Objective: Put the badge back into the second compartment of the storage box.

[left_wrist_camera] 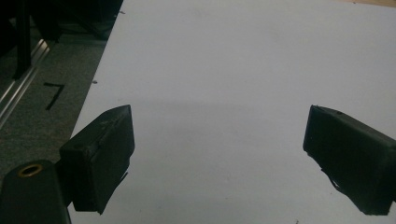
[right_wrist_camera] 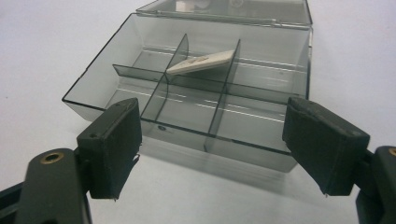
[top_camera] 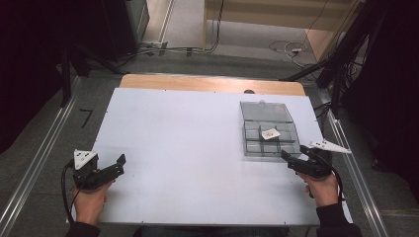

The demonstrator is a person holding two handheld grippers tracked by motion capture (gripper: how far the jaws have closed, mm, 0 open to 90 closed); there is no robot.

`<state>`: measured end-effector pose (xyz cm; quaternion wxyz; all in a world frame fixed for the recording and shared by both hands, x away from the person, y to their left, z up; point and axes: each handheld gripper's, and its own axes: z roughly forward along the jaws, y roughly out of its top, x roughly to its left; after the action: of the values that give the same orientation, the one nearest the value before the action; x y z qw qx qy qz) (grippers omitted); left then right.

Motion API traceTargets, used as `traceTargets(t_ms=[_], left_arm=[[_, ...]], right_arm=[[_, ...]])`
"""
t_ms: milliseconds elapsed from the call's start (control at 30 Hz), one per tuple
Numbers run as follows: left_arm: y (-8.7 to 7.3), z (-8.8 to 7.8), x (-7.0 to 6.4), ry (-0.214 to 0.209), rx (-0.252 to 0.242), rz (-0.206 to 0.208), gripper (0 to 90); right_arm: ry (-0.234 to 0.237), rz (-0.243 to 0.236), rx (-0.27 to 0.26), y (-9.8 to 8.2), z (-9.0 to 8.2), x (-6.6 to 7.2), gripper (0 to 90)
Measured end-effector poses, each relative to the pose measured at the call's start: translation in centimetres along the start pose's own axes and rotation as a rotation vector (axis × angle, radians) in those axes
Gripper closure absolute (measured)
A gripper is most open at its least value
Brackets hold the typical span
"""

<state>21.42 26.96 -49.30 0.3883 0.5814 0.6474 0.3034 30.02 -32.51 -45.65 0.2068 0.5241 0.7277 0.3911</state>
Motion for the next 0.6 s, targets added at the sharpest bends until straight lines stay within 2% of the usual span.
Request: traceTargets(t_ms=[600], left_arm=[[0.0, 0.0, -0.1, -0.002, 0.001, 0.003, 9.2]], right_arm=[[-0.009, 0.012, -0.002, -1.4, -1.4, -0.7, 18.6]])
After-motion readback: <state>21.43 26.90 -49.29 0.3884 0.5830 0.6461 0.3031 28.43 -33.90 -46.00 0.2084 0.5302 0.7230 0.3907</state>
